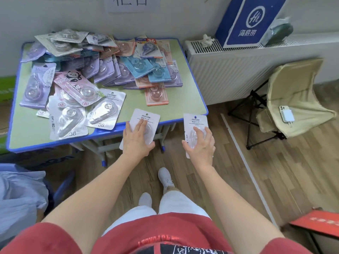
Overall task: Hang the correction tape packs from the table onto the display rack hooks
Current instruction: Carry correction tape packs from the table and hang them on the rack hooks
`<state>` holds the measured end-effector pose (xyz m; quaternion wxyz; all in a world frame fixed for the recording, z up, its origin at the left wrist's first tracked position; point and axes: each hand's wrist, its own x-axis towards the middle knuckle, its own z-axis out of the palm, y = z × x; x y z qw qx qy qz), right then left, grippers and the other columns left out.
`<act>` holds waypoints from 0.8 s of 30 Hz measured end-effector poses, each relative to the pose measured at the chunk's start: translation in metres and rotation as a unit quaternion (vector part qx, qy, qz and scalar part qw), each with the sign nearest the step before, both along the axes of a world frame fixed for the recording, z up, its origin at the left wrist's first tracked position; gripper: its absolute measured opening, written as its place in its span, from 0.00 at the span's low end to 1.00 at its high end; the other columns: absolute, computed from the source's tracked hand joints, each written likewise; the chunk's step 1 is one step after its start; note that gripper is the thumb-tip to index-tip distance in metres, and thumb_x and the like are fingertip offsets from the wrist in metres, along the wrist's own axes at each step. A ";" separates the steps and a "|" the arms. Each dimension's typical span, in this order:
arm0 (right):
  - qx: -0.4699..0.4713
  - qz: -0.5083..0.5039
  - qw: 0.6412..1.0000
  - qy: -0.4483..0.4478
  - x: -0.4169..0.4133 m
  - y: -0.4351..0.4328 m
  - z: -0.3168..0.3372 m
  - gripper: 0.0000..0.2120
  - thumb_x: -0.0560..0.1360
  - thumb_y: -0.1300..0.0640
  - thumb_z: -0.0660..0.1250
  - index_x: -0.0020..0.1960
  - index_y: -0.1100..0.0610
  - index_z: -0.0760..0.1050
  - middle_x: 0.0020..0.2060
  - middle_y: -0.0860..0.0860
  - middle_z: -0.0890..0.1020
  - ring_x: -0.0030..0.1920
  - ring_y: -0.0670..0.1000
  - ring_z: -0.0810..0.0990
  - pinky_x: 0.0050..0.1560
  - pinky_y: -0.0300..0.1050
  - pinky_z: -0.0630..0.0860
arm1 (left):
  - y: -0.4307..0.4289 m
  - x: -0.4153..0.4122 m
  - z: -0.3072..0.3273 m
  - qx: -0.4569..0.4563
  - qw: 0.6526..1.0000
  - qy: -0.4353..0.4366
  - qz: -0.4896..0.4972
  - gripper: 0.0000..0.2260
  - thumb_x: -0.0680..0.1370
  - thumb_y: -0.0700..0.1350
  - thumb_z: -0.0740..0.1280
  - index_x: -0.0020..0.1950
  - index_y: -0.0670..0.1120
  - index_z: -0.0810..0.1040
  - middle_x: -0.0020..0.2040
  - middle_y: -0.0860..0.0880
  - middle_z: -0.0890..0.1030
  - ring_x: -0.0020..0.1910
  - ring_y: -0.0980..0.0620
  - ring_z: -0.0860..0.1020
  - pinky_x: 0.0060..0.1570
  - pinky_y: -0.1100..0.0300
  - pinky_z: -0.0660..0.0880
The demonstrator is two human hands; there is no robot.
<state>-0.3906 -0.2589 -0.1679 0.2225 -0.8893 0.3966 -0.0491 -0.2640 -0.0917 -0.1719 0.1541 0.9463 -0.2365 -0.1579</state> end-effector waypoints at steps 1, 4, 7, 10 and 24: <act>0.003 -0.011 1.000 0.001 -0.010 0.003 -0.001 0.29 0.74 0.45 0.69 0.72 0.51 0.66 0.73 0.56 0.60 0.72 0.60 0.59 0.65 0.60 0.64 | 0.001 -0.003 -0.001 0.005 1.000 -0.002 -0.002 0.37 0.75 0.55 0.67 0.78 0.49 0.52 0.78 0.52 0.56 0.76 0.36 0.48 0.74 0.46 0.46; 0.014 -0.031 0.999 -0.005 -0.040 0.013 -0.003 0.29 0.74 0.46 0.68 0.72 0.51 0.65 0.74 0.57 0.58 0.73 0.61 0.57 0.66 0.60 0.62 | -0.001 -0.013 -0.003 0.004 1.000 -0.020 -0.019 0.37 0.74 0.56 0.67 0.78 0.48 0.55 0.77 0.50 0.60 0.75 0.37 0.54 0.75 0.46 0.48; 0.010 -0.048 0.999 -0.013 -0.070 0.016 -0.005 0.29 0.74 0.45 0.68 0.72 0.51 0.64 0.75 0.57 0.58 0.73 0.59 0.58 0.67 0.57 0.62 | -0.010 -0.036 0.000 -0.025 0.998 -0.038 -0.041 0.36 0.72 0.54 0.69 0.76 0.46 0.60 0.73 0.48 0.66 0.71 0.37 0.59 0.71 0.48 0.56; 0.011 -0.084 0.996 -0.015 -0.109 0.017 -0.007 0.29 0.74 0.44 0.68 0.72 0.50 0.64 0.74 0.57 0.58 0.71 0.58 0.59 0.67 0.57 0.61 | -0.024 -0.073 0.002 -0.033 0.993 -0.055 -0.095 0.34 0.70 0.55 0.68 0.73 0.44 0.63 0.70 0.46 0.70 0.67 0.36 0.64 0.68 0.46 0.60; 0.018 -0.323 0.946 0.010 -0.454 0.051 -0.018 0.29 0.71 0.44 0.70 0.70 0.50 0.68 0.70 0.53 0.63 0.67 0.58 0.64 0.59 0.53 0.68 | -0.079 -0.387 -0.014 -0.089 0.916 -0.056 -0.387 0.30 0.65 0.50 0.74 0.65 0.39 0.75 0.59 0.41 0.79 0.61 0.38 0.70 0.60 0.40 0.70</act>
